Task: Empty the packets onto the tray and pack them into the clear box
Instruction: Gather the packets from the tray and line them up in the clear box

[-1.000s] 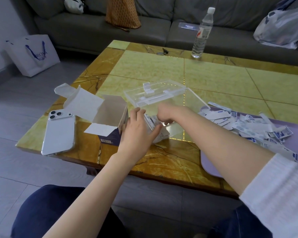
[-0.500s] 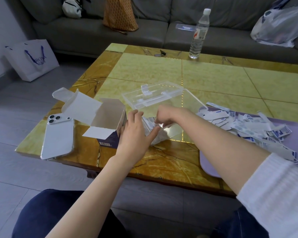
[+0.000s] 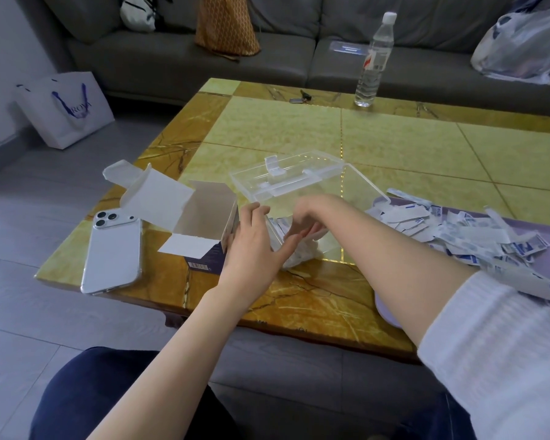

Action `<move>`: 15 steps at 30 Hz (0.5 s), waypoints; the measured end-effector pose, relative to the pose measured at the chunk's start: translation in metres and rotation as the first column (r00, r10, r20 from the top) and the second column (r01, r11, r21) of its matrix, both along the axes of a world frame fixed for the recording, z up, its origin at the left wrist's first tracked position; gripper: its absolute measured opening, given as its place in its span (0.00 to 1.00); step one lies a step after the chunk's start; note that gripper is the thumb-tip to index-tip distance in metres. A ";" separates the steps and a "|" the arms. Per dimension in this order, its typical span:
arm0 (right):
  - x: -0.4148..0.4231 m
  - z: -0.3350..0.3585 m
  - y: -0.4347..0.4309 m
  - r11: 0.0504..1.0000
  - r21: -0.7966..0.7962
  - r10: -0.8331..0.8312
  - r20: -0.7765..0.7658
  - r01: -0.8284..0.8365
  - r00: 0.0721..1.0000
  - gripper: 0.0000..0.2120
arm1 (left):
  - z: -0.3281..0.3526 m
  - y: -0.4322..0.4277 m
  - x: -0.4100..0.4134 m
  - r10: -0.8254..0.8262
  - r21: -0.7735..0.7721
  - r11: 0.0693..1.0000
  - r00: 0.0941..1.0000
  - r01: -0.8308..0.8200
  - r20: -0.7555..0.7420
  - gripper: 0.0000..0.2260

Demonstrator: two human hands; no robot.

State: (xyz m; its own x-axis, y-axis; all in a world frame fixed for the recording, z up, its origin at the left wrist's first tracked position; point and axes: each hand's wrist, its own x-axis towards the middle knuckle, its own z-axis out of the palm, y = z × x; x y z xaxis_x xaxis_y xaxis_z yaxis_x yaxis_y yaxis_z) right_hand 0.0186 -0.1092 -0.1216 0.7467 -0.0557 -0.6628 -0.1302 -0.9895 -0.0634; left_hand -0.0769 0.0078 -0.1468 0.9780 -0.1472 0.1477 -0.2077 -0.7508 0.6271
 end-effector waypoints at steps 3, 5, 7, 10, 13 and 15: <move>-0.005 0.004 0.000 0.986 -0.116 0.124 0.013 -0.121 0.992 0.19 | 0.000 0.001 0.000 -0.003 -0.013 1.000 1.000 0.003 -0.003 0.30; -0.007 0.005 0.001 0.968 -0.168 0.190 0.010 -0.186 0.982 0.19 | 0.000 0.001 0.001 -0.002 -0.018 1.000 1.000 0.002 -0.004 0.30; -0.005 0.003 0.002 0.965 -0.168 0.203 -0.008 -0.201 0.979 0.19 | -0.001 0.001 0.001 -0.003 -0.023 1.000 1.000 0.003 -0.001 0.30; -0.002 0.001 0.004 0.972 -0.155 0.177 -0.021 -0.179 0.984 0.20 | -0.001 0.001 0.001 -0.003 -0.029 1.000 1.000 0.003 0.003 0.30; -0.003 0.005 0.002 0.974 -0.137 0.181 -0.028 -0.183 0.983 0.18 | -0.001 0.001 0.002 -0.001 -0.036 0.999 1.000 0.002 0.013 0.30; -0.004 0.007 0.000 0.985 -0.075 0.151 -0.045 -0.154 0.987 0.13 | -0.002 0.001 0.002 -0.001 -0.041 0.999 1.000 0.001 0.020 0.30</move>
State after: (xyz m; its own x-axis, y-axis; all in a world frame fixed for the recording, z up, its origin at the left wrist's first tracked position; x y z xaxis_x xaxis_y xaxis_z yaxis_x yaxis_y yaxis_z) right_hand 0.0146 -0.1096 -0.1148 0.7239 0.0042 -0.6899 0.0222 -0.9996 0.0171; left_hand -0.0749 0.0091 -0.1488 0.9746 -0.1416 0.1735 -0.2215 -0.7241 0.6532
